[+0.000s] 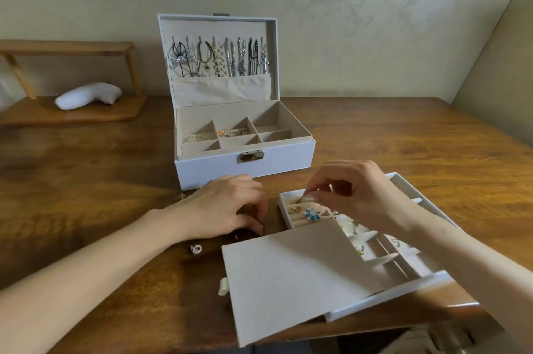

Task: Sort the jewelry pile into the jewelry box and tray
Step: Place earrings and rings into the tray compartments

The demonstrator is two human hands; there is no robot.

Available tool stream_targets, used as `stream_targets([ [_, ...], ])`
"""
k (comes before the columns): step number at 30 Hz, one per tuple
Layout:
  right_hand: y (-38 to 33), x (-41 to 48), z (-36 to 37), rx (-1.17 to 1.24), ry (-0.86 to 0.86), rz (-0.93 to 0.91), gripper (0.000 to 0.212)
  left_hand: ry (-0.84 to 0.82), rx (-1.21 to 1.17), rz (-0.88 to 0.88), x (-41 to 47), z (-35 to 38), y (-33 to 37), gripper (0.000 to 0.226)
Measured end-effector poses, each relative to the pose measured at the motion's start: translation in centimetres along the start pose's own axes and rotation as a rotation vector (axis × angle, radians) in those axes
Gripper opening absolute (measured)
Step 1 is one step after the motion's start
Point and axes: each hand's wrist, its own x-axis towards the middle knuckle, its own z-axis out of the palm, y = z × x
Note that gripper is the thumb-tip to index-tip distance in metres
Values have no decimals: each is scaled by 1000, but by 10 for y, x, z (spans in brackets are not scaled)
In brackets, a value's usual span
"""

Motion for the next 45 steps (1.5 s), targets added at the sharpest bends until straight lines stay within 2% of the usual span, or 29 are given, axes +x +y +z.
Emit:
stream_targets([
  [5,2,-8,-8,54,-24,63,4,-38,17,10,3,-2,-1,12],
  [11,-6,-7,6,34,-95,-45,4,-28,50,-16,-1,-9,-15,13],
  [18,-29,30,40,-99,-206,-168,6,165,-141,-141,-39,-47,-18,11],
  [20,-40,40,48,-59,-294,-163,5,95,-136,-150,-59,-48,-19,16],
  [24,-58,51,54,-39,-557,-137,23,-8,-74,-102,-80,-27,-21,25],
  [27,-61,54,46,131,-670,-55,13,13,-108,-73,-85,-18,-25,16],
  [30,-51,61,29,445,-609,38,11,37,-101,-58,-87,-17,-27,13],
  [33,-36,66,18,585,-497,47,42,37,-68,-39,-88,-18,-25,11],
  [35,-31,67,16,670,-486,50,50,41,-67,-66,-87,-19,-25,8],
  [38,-29,66,14,787,-512,53,37,94,-201,-145,-82,-22,-22,5],
  [40,-32,66,14,749,-538,72,36,183,-351,-213,-79,-25,-21,3],
  [43,-45,62,25,541,-633,78,17,280,-586,-276,-71,-30,-18,6],
  [45,-53,55,38,302,-705,59,13,319,-760,-287,-65,-33,-11,4],
])
